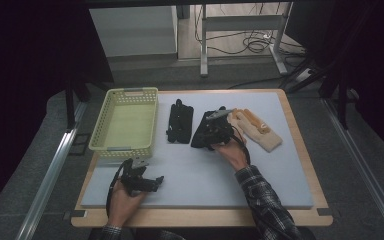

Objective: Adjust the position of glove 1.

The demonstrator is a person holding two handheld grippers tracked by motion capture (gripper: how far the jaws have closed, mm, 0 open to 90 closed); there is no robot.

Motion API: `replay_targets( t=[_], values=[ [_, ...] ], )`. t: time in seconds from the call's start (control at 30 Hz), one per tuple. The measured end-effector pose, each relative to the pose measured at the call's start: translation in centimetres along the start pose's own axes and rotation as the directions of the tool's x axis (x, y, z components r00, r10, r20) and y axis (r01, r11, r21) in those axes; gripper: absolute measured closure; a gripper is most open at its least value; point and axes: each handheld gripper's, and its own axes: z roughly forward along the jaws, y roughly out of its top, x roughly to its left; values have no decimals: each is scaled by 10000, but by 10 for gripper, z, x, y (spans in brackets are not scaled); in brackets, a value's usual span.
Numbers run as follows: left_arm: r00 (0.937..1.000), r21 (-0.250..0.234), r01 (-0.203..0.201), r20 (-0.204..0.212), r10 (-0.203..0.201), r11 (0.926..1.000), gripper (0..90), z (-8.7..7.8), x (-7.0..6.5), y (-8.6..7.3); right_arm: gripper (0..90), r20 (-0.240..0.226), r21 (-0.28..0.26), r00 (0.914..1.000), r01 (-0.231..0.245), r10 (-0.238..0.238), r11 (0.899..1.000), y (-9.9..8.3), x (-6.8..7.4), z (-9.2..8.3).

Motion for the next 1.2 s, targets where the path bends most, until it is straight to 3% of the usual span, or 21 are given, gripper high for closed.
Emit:
replay_targets(
  t=[0.2, 0.6, 0.73, 0.87, 0.93, 1.03, 1.13, 1.2],
  values=[
    [10000, 62, -56, 11, 56, 10000, 56, 0, 1, 0, 366, -15, 87, 9995, 303, -303, 9995, 12, 10, 25],
    [10000, 36, -17, 37, 17, 10000, 56, 0, 1, 0, 366, 147, 257, 9999, 61, -64, 9997, 37, 20, 63],
    [10000, 37, -14, 38, 14, 10000, 56, 0, 1, 0, 349, 339, 403, 9994, -4, -9, 9992, 44, 21, 76],
    [10000, 32, -19, 35, 19, 10000, 56, 0, 1, 0, 324, 896, 840, 9958, 103, -178, 9964, 46, 20, 92],
    [10000, 34, -17, 37, 17, 10000, 56, 0, 1, 0, 334, 836, 867, 9965, -101, 28, 9962, 46, 19, 95],
    [10000, 31, -18, 32, 18, 10000, 56, 0, 1, 0, 506, 452, 993, 9984, -395, 352, 9943, 47, 19, 95],
    [10000, 35, -26, 29, 26, 10000, 56, 0, 1, 0, 768, 261, 1040, 9990, -395, 370, 9938, 47, 20, 93],
    [10000, 34, -26, 25, 26, 10000, 56, 0, 1, 0, 840, 491, 1142, 9987, -200, 145, 9933, 47, 22, 94]
  ],
)
